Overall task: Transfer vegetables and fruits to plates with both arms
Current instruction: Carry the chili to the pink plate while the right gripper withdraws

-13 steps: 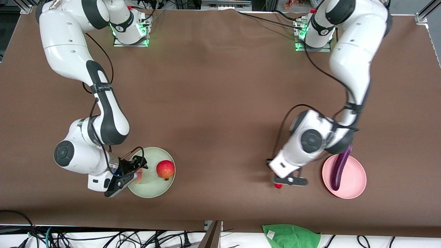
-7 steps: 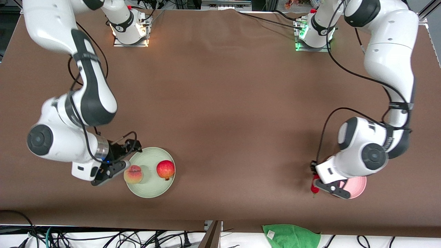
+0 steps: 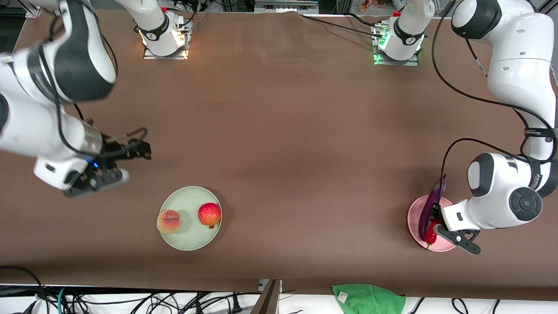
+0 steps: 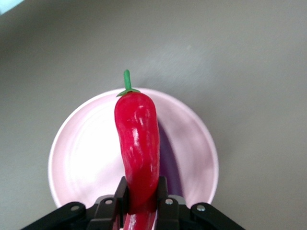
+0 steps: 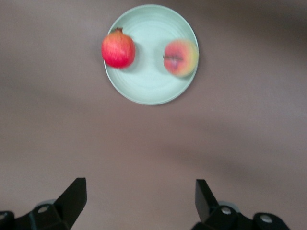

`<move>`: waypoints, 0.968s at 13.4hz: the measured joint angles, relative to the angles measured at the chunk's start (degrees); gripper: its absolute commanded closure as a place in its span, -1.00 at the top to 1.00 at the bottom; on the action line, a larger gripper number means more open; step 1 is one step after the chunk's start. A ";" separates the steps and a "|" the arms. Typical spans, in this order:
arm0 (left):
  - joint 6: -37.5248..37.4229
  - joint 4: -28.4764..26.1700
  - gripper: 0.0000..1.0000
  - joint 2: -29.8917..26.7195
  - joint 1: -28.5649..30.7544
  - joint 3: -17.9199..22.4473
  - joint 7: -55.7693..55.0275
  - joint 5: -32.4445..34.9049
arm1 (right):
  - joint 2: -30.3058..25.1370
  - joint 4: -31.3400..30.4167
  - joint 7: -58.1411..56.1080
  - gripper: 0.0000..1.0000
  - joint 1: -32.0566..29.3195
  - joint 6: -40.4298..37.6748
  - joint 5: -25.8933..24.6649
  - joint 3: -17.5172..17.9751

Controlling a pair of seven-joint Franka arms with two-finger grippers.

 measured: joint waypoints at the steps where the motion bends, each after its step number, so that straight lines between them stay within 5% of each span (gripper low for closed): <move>1: 0.31 -0.27 -1.00 0.10 0.39 1.05 2.49 -1.63 | -5.00 -6.47 0.22 1.00 -0.01 1.90 -0.02 -0.20; 3: 2.78 -1.90 -0.98 0.47 1.63 2.12 5.15 -6.01 | -13.29 -17.34 0.33 1.00 -0.01 4.31 -0.11 -0.29; 4: 3.94 -2.83 -0.67 0.73 2.01 2.59 5.73 -7.94 | -15.94 -20.46 0.33 1.00 -0.01 4.54 -0.12 -0.32; 5: 4.58 -3.38 -0.24 1.02 2.17 2.85 5.89 -9.00 | -17.30 -21.85 0.34 1.00 -0.03 4.67 -0.13 -0.41; 6: 4.77 -3.54 0.50 1.35 2.21 2.89 5.89 -9.51 | -17.73 -22.12 0.33 1.00 -0.04 4.83 -0.32 -0.54; 7: 4.96 -3.63 1.00 1.46 2.20 2.89 5.88 -9.65 | -17.72 -22.12 0.10 1.00 -0.10 5.10 -0.71 -0.64; 13: 0.42 -1.96 1.00 -1.33 1.42 2.42 2.77 -10.96 | -17.61 -21.20 -3.62 1.00 -0.19 4.49 -0.99 -0.76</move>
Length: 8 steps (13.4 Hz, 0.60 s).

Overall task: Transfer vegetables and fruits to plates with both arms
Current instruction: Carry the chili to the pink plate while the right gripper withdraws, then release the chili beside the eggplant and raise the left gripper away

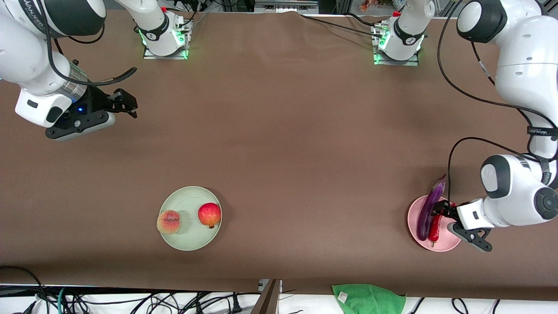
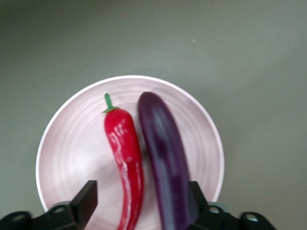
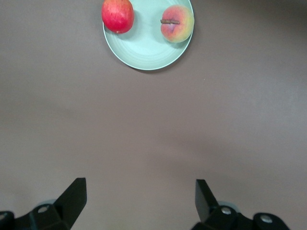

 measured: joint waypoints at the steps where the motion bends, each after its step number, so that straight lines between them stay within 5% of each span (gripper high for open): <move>1: -2.95 0.40 1.00 -1.51 -0.57 -0.02 -2.88 0.00 | 0.00 0.01 0.14 1.00 -0.01 -1.07 0.01 -0.09; 5: -12.19 -0.21 1.00 -9.91 -3.96 -0.12 -16.07 -0.01 | 0.01 0.01 0.19 1.00 -0.10 -2.61 0.03 -2.95; 8: -17.04 -6.99 1.00 -18.46 -5.56 0.16 -26.89 0.00 | -0.01 0.04 0.19 1.00 -0.16 -2.75 0.03 -5.10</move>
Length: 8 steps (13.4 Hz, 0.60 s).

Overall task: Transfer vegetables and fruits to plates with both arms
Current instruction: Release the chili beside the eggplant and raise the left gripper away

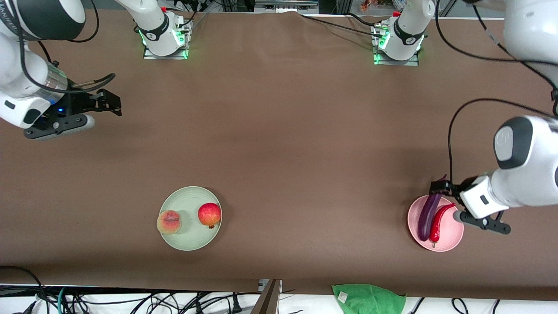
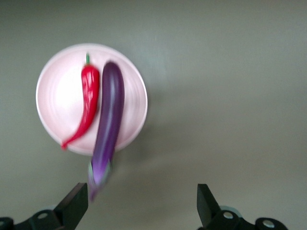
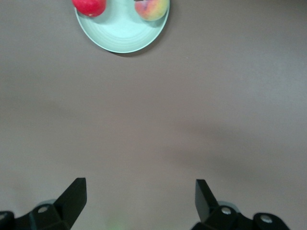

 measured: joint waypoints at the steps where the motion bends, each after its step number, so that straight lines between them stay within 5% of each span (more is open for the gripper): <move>1: -0.48 -3.22 1.00 -3.17 -0.19 0.17 -2.86 0.00 | 0.00 0.01 0.00 1.00 -0.01 0.00 0.00 -0.50; 8: -9.77 -10.54 1.00 -22.19 -3.89 8.29 -5.96 0.00 | 0.38 -0.24 1.32 1.00 0.65 -1.13 0.07 -0.36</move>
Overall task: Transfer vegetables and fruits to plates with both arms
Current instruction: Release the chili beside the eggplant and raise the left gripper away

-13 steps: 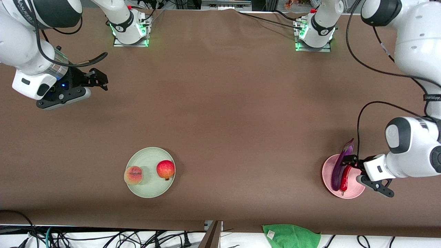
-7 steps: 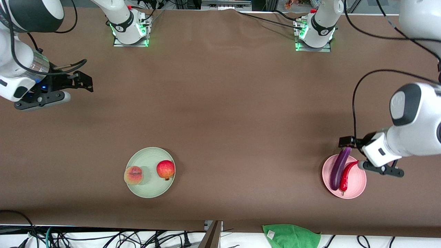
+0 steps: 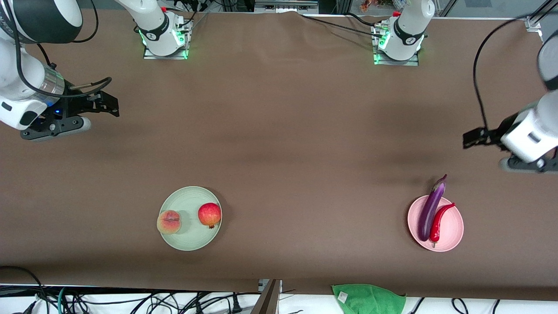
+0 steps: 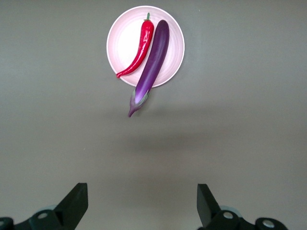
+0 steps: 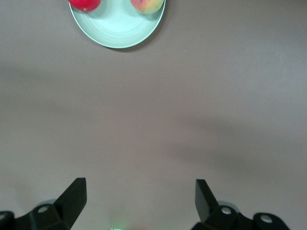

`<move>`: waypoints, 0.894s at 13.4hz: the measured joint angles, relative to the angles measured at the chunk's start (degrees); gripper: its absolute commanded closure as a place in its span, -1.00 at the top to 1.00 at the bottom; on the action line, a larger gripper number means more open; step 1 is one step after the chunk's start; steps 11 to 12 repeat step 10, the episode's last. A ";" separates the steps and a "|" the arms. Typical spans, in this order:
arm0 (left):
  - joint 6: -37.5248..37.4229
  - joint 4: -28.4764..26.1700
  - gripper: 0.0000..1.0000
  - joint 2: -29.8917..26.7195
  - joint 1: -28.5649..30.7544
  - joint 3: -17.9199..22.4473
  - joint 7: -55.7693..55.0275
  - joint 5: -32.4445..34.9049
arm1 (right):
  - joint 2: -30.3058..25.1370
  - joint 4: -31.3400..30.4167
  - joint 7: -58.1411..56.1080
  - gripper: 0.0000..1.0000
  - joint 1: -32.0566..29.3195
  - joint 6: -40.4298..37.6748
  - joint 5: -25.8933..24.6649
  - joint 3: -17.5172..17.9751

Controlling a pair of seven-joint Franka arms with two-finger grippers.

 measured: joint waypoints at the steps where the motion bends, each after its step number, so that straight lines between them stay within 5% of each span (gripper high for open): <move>1: -1.49 -0.42 1.00 -1.50 -0.56 0.75 -1.55 -0.37 | 0.01 -0.03 0.06 1.00 0.02 -0.17 0.00 0.00; 12: -4.02 -2.69 1.00 -2.93 -1.61 1.72 -4.23 -5.27 | 1.55 -0.05 2.43 1.00 1.43 3.05 -0.07 -0.14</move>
